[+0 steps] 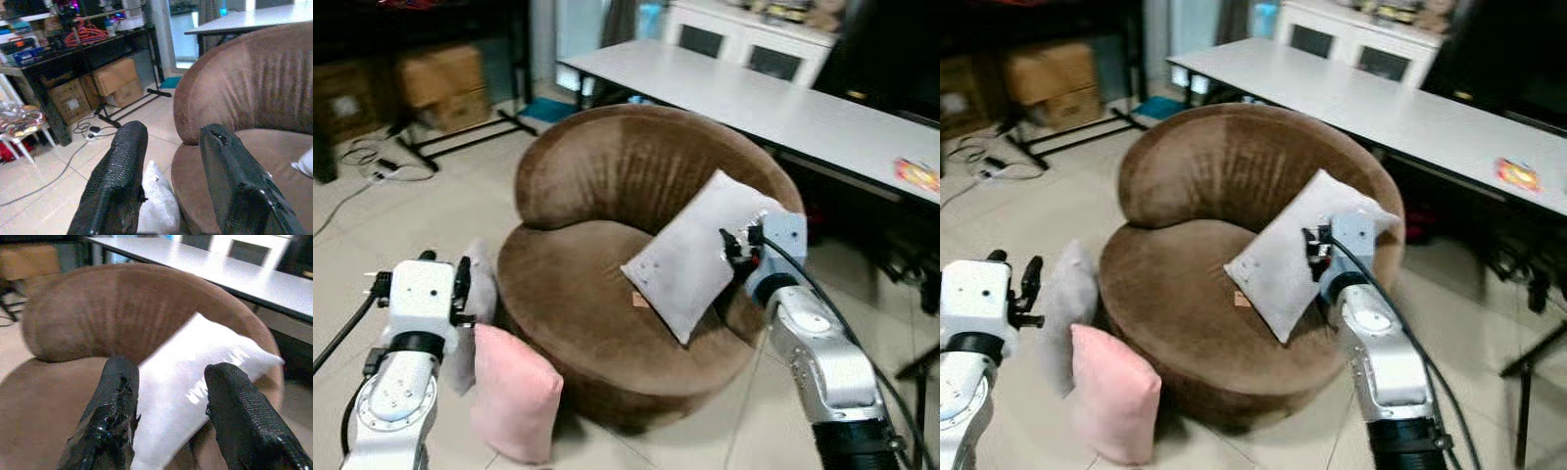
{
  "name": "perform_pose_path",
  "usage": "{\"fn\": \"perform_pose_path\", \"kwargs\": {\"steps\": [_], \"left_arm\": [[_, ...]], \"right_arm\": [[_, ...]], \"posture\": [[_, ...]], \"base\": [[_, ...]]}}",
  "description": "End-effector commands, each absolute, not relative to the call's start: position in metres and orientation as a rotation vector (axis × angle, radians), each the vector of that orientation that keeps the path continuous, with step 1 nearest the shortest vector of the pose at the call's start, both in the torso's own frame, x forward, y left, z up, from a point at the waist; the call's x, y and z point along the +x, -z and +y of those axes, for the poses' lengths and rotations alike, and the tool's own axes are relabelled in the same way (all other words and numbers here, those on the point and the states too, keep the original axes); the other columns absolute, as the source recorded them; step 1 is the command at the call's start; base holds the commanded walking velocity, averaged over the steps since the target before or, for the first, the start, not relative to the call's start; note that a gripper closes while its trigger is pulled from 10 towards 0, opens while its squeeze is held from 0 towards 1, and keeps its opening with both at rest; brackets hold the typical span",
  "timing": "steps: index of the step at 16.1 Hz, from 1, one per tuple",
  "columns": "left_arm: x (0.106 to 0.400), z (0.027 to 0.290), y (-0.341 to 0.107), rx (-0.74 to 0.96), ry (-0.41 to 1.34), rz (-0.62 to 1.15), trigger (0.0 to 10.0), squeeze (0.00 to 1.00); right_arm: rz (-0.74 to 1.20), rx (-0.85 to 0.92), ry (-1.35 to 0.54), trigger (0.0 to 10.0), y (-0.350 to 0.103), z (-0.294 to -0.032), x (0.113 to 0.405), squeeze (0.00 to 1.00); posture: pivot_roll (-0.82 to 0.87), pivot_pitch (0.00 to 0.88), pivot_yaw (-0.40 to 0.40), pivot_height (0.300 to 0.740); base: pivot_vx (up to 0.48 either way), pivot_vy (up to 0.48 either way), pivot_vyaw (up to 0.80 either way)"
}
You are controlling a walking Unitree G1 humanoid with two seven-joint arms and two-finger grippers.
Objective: Move the pillow to the sofa from floor
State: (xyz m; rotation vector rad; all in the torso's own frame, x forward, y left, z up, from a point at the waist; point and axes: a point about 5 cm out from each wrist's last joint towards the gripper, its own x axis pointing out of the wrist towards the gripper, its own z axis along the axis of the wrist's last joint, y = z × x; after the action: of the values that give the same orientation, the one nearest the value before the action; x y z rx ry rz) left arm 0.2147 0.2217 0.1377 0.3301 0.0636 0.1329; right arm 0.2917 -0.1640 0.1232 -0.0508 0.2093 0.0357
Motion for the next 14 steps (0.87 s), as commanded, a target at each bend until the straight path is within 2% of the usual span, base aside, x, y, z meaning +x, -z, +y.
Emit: {"fn": "perform_pose_path", "kwargs": {"steps": [1, 9, 14], "left_arm": [[0.212, 0.224, -0.136, 0.341, -0.139, 0.071, 10.0, 0.0], [0.218, 0.218, -0.135, 0.348, -0.092, 0.06, 10.0, 0.0], [0.22, 0.221, -0.137, 0.37, -0.057, 0.055, 10.0, 0.0]], "right_arm": [[0.229, -0.066, 0.002, 10.0, -0.12, -0.171, 0.292, 0.0], [0.251, -0.058, -0.001, 10.0, -0.114, -0.169, 0.282, 0.0], [0.26, -0.042, -0.041, 10.0, -0.112, -0.16, 0.279, 0.0]], "posture": [[0.08, 0.0, -0.088, 0.74], [0.04, 0.0, -0.045, 0.74], [0.03, 0.0, 0.017, 0.74]], "base": [[0.0, 0.356, 0.0], [0.0, 0.353, 0.0], [0.0, 0.354, 0.0]]}}
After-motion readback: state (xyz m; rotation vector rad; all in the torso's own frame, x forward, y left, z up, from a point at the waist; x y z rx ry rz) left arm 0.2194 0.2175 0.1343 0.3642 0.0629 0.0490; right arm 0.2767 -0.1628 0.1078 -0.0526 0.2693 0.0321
